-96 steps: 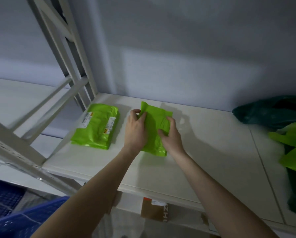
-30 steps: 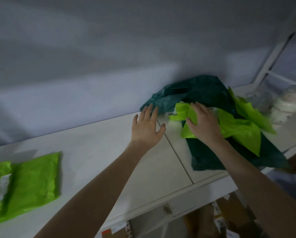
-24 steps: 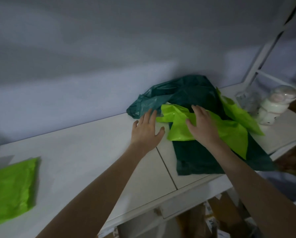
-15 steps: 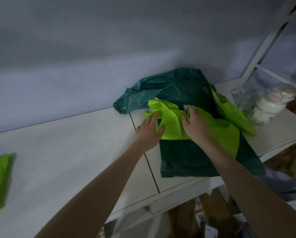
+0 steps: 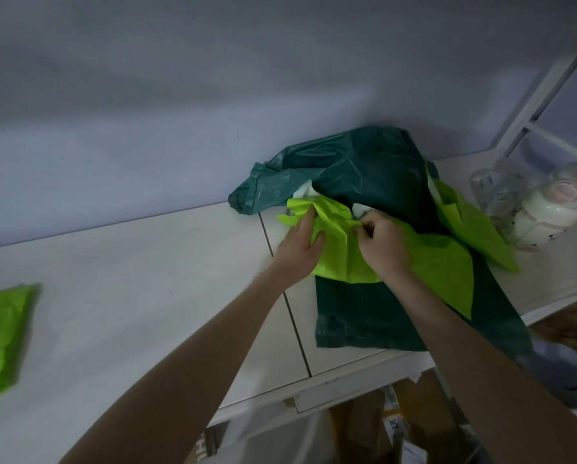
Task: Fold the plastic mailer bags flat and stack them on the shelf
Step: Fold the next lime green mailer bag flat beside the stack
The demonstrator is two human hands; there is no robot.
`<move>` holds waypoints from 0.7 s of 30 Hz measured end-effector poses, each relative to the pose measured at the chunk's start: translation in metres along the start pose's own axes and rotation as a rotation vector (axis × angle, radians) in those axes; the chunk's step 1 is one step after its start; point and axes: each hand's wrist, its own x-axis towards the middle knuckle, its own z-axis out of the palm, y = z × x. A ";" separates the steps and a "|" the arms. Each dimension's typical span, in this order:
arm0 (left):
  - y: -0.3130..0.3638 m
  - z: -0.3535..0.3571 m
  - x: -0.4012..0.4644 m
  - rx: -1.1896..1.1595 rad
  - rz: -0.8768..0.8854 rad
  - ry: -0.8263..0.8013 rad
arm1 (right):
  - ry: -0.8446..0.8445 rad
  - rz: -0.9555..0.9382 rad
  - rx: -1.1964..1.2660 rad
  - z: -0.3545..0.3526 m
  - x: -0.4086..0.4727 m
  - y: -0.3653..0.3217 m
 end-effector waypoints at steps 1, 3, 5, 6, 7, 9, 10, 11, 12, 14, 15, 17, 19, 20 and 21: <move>-0.003 -0.004 -0.002 -0.003 0.018 0.014 | 0.014 -0.002 0.010 0.000 -0.002 -0.003; -0.006 -0.014 -0.008 0.002 0.053 0.035 | 0.025 0.008 0.027 0.000 -0.006 -0.010; -0.009 -0.023 -0.013 0.003 0.072 0.041 | 0.036 0.013 0.043 0.000 -0.009 -0.017; -0.009 -0.028 -0.016 -0.002 0.067 0.051 | 0.051 0.000 0.054 0.000 -0.012 -0.022; -0.011 -0.032 -0.019 -0.012 0.052 0.067 | 0.064 -0.014 0.070 0.000 -0.015 -0.026; -0.011 -0.042 -0.027 -0.078 0.009 0.097 | 0.063 -0.030 0.118 0.001 -0.022 -0.037; -0.011 -0.046 -0.031 -0.123 -0.010 0.111 | 0.051 -0.032 0.153 0.001 -0.025 -0.042; -0.011 -0.052 -0.036 -0.163 -0.026 0.131 | 0.036 -0.030 0.195 0.002 -0.027 -0.048; -0.011 -0.058 -0.041 -0.193 -0.041 0.162 | 0.024 -0.023 0.240 0.004 -0.029 -0.054; -0.011 -0.071 -0.051 -0.235 -0.088 0.232 | 0.002 0.002 0.321 0.008 -0.035 -0.069; -0.011 -0.078 -0.054 -0.261 -0.116 0.263 | -0.011 0.015 0.345 0.011 -0.037 -0.075; -0.015 -0.094 -0.062 -0.296 -0.138 0.324 | -0.060 0.017 0.395 0.019 -0.044 -0.088; -0.019 -0.110 -0.069 -0.311 -0.136 0.379 | -0.130 0.005 0.434 0.027 -0.051 -0.102; -0.023 -0.119 -0.076 -0.323 -0.129 0.414 | -0.160 -0.007 0.437 0.034 -0.054 -0.110; -0.024 -0.125 -0.080 -0.332 -0.117 0.441 | -0.170 -0.015 0.431 0.039 -0.056 -0.116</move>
